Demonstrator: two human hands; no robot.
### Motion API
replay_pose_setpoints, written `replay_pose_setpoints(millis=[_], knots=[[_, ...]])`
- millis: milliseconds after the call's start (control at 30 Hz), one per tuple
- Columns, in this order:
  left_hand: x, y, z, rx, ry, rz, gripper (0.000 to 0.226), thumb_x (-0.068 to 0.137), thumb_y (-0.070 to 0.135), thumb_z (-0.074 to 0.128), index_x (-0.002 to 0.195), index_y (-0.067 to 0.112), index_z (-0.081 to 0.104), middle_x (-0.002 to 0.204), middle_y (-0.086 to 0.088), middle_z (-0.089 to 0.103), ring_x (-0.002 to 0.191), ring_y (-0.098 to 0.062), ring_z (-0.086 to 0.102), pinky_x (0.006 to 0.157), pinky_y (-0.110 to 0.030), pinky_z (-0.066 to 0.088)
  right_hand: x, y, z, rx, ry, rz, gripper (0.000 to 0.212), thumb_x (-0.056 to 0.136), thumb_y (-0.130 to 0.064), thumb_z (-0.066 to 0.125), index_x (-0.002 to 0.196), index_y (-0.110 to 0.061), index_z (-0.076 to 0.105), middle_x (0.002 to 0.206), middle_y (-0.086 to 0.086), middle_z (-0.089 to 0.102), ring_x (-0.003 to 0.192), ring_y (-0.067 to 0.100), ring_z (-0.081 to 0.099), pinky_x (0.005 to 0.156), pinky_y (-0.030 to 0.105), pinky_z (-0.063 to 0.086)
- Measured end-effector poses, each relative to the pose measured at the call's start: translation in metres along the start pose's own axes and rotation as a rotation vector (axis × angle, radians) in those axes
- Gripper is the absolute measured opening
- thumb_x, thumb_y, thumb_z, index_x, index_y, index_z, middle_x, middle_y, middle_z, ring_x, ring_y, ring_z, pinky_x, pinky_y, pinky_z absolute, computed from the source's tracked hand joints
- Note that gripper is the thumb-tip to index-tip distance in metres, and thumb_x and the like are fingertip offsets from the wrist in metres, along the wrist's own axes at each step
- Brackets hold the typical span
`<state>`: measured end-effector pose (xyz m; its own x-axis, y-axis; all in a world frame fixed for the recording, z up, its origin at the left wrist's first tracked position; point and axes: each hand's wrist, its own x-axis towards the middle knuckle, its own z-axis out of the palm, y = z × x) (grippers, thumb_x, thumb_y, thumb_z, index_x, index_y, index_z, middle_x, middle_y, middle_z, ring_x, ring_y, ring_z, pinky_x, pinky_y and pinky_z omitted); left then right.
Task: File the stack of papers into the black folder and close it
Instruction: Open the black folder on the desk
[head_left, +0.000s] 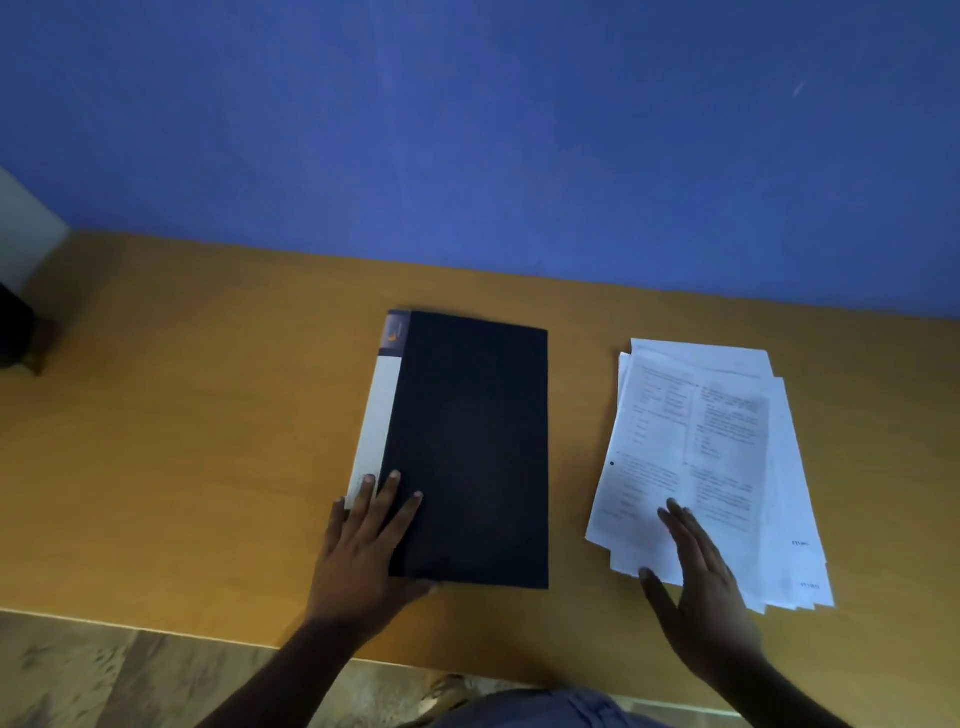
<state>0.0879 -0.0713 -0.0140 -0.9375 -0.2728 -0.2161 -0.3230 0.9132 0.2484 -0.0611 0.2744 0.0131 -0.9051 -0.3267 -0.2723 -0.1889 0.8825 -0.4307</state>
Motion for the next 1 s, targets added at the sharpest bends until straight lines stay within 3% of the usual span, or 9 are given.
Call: replay_pose_setpoints(millis=[167,267,400,533,567,633,700,833,1000], knots=[[-0.004,-0.011,0.001,0.085,-0.050,0.112,0.077,0.086,0.073,0.035,0.152,0.033,0.034,0.164,-0.001,0.028,0.151,-0.028,0.019,0.111,-0.064,0.033,-0.013,-0.028,0.015,0.028,-0.016,0.006,0.075,0.086,-0.028,0.072,0.150,-0.028,0.033,0.160,-0.007,0.031,0.144,0.022,0.037,0.111,0.046,0.037],[-0.012,-0.011,-0.005,0.036,-0.010,0.121,0.065,0.098,0.066,0.017,0.149,0.032,0.038,0.158,0.000,0.040,0.147,-0.029,0.032,0.105,-0.062,0.041,-0.013,-0.044,0.024,0.030,-0.030,0.001,0.073,0.088,-0.031,0.069,0.150,-0.030,0.031,0.161,-0.009,0.028,0.144,0.020,0.037,0.111,0.043,0.035],[-0.023,-0.014,-0.016,-0.198,0.121,0.113,0.054,0.103,0.057,0.019,0.154,0.044,0.019,0.158,0.009,0.034,0.145,-0.022,0.035,0.107,-0.046,0.044,-0.010,-0.064,0.034,0.034,-0.046,0.019,0.076,0.088,-0.036,0.068,0.152,-0.028,0.029,0.161,-0.010,0.027,0.145,0.019,0.035,0.112,0.039,0.034],[-0.041,-0.024,-0.034,-0.538,0.265,0.016,0.056,0.099,0.041,0.038,0.152,0.051,0.023,0.157,0.027,0.029,0.138,0.012,0.034,0.107,-0.007,0.034,-0.009,-0.082,0.046,0.018,-0.080,0.038,0.076,0.089,-0.038,0.065,0.153,-0.027,0.025,0.162,-0.007,0.027,0.145,0.020,0.034,0.113,0.039,0.035],[-0.046,-0.027,-0.038,-0.591,0.310,-0.012,0.051,0.099,0.034,0.042,0.149,0.043,0.037,0.152,0.022,0.042,0.131,0.012,0.044,0.103,-0.004,0.037,-0.010,-0.087,0.049,0.020,-0.092,0.027,0.075,0.090,-0.038,0.063,0.154,-0.027,0.024,0.162,-0.009,0.025,0.145,0.020,0.034,0.113,0.038,0.035],[-0.053,-0.034,-0.038,-0.613,0.420,-0.086,0.027,0.098,0.028,0.045,0.118,0.031,0.063,0.113,-0.003,0.075,0.096,-0.009,0.070,0.080,-0.024,0.056,-0.011,-0.096,0.052,0.018,-0.118,-0.012,0.073,0.092,-0.038,0.061,0.154,-0.028,0.024,0.162,-0.012,0.023,0.144,0.021,0.037,0.111,0.038,0.037],[-0.057,-0.043,-0.038,-0.698,0.463,-0.243,0.022,0.100,0.039,0.041,0.090,0.032,0.060,0.076,-0.005,0.072,0.070,-0.019,0.070,0.062,-0.039,0.056,-0.011,-0.105,0.055,0.016,-0.143,-0.035,0.071,0.092,-0.036,0.062,0.152,-0.029,0.026,0.162,-0.014,0.022,0.142,0.021,0.039,0.109,0.037,0.040],[-0.060,-0.056,-0.042,-1.132,0.447,-0.562,0.017,0.103,0.020,0.048,0.107,0.016,0.064,0.096,-0.011,0.072,0.086,-0.029,0.072,0.078,-0.050,0.061,-0.008,-0.115,0.057,0.021,-0.160,-0.077,0.068,0.091,-0.033,0.064,0.150,-0.028,0.032,0.161,-0.013,0.025,0.140,0.019,0.041,0.109,0.033,0.039],[-0.068,-0.057,-0.043,-1.569,0.496,-0.776,0.019,0.104,0.004,0.046,0.102,0.018,0.059,0.081,-0.014,0.066,0.070,-0.034,0.066,0.056,-0.032,0.063,-0.003,-0.126,0.054,0.028,-0.168,-0.100,0.066,0.091,-0.032,0.064,0.149,-0.027,0.033,0.162,-0.012,0.023,0.142,0.018,0.038,0.112,0.036,0.037]])
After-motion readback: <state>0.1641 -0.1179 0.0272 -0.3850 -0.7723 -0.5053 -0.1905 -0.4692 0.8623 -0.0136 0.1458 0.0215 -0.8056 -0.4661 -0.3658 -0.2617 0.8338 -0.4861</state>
